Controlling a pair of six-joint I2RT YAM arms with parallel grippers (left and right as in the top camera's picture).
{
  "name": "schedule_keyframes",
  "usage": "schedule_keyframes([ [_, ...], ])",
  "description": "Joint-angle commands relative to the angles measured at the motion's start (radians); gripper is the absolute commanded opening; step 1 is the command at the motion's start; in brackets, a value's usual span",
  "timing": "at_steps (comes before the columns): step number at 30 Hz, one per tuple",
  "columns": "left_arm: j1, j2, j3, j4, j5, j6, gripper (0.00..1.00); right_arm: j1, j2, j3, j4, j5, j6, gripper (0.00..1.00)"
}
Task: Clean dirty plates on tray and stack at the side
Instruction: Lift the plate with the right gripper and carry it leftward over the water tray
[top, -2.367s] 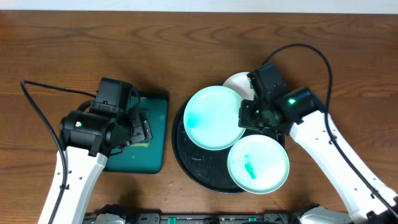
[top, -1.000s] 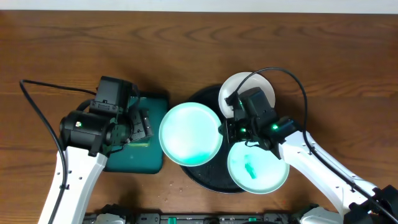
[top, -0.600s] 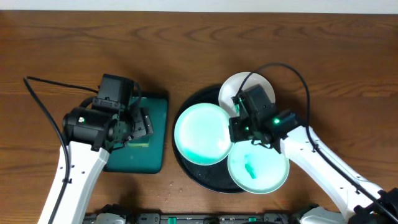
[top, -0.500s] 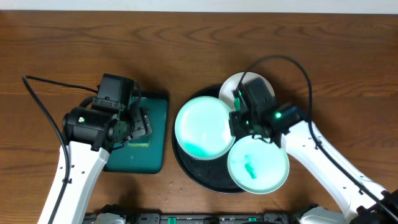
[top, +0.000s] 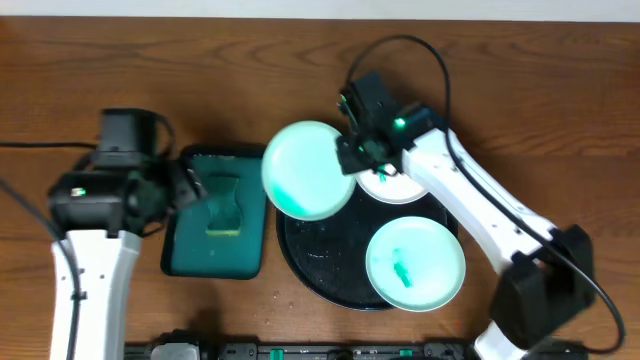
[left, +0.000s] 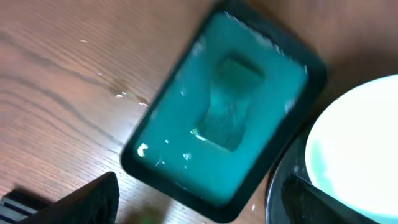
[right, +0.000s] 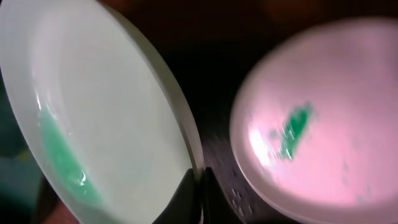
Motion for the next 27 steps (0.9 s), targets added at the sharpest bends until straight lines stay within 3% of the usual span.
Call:
schedule_keyframes([
  [1,0.101,0.002,0.062,-0.027,0.077,-0.015,0.84,0.033,0.058,0.133,-0.012,0.000,-0.026,0.01],
  [10,0.263,0.002,0.072,-0.037,0.250,0.022,0.84,0.145,0.198,0.318,0.011,0.193,-0.037,0.01],
  [27,0.283,0.002,0.072,-0.038,0.249,0.023,0.84,0.436,0.203,0.363,0.040,0.920,-0.113,0.01],
])
